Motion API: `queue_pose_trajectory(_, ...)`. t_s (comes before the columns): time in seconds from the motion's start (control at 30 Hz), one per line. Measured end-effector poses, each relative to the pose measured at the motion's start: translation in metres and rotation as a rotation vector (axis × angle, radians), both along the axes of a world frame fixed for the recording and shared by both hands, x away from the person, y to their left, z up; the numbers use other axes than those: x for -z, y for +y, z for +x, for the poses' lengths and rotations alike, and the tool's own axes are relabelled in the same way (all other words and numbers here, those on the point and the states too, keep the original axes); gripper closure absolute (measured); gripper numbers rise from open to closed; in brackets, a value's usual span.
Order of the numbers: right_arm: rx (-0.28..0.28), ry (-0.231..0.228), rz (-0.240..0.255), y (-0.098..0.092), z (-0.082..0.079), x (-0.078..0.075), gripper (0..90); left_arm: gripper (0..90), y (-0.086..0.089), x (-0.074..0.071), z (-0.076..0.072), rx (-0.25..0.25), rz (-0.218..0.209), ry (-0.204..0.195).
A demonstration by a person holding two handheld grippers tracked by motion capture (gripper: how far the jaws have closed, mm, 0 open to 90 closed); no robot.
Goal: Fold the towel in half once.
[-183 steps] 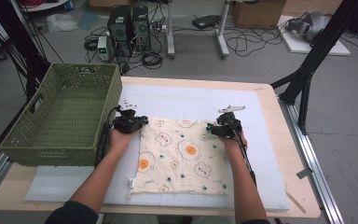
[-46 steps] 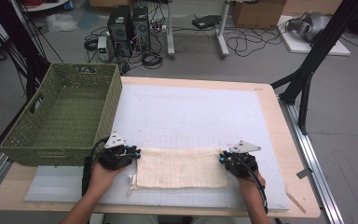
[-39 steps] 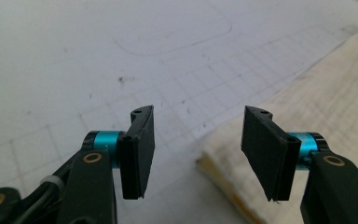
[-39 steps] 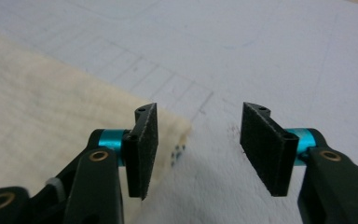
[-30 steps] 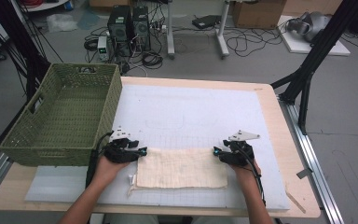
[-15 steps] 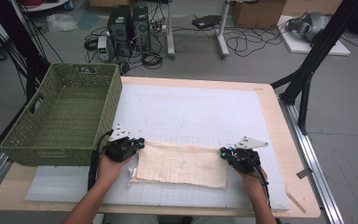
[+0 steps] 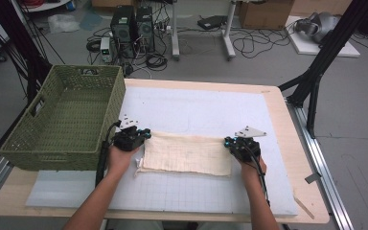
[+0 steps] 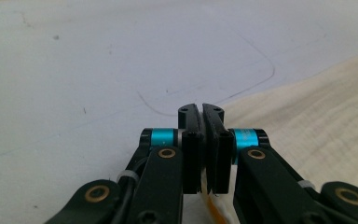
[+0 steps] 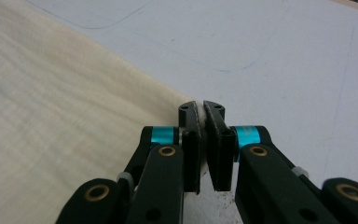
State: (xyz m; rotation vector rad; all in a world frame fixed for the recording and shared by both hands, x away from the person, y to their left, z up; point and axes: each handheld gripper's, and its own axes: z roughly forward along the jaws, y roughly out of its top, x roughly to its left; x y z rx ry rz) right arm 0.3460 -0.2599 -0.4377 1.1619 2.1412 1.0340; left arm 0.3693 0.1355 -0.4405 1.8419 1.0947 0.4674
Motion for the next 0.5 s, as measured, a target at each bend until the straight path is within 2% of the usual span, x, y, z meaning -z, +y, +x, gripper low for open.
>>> queue_pose_trajectory(0.03, 0.013, 0.002, -0.014, 0.002, 0.004, 0.002, 85.8, 85.4, -0.001, 0.002, 0.001, -0.003, 0.005, 0.002)
queue_pose_trajectory(0.13, 0.029, 0.014, -0.014, 0.004, 0.008, 0.005, 85.8, 84.1, -0.003, 0.006, 0.003, -0.01, 0.021, 0.007)
queue_pose_trajectory(0.2, 0.047, 0.021, -0.024, 0.005, 0.011, 0.008, 85.3, 64.4, -0.002, 0.008, 0.004, -0.027, 0.028, 0.013)
queue_pose_trajectory(0.23, 0.064, 0.031, -0.026, 0.005, 0.013, 0.011, 77.5, 56.6, 0.0, 0.007, 0.004, -0.026, 0.003, 0.031)
queue_pose_trajectory(0.27, 0.076, 0.03, -0.024, 0.005, 0.012, 0.011, 72.5, 53.4, 0.0, 0.007, 0.004, -0.026, 0.003, 0.031)
queue_pose_trajectory(0.3, 0.084, 0.028, -0.019, 0.005, 0.012, 0.011, 67.6, 51.3, 0.004, 0.002, 0.001, -0.021, 0.019, 0.002)
queue_pose_trajectory(0.4, 0.095, 0.005, 0.0, 0.0, 0.008, 0.004, 57.0, 49.4, 0.007, -0.003, -0.002, -0.005, 0.006, -0.017)
queue_pose_trajectory(0.43, 0.097, -0.005, 0.009, -0.002, 0.006, 0.002, 54.2, 49.5, 0.007, -0.007, -0.007, 0.017, -0.004, -0.029)
queue_pose_trajectory(0.5, 0.092, -0.013, 0.027, -0.006, 0.001, -0.002, 49.3, 49.6, 0.005, -0.009, -0.011, 0.061, -0.01, -0.025)
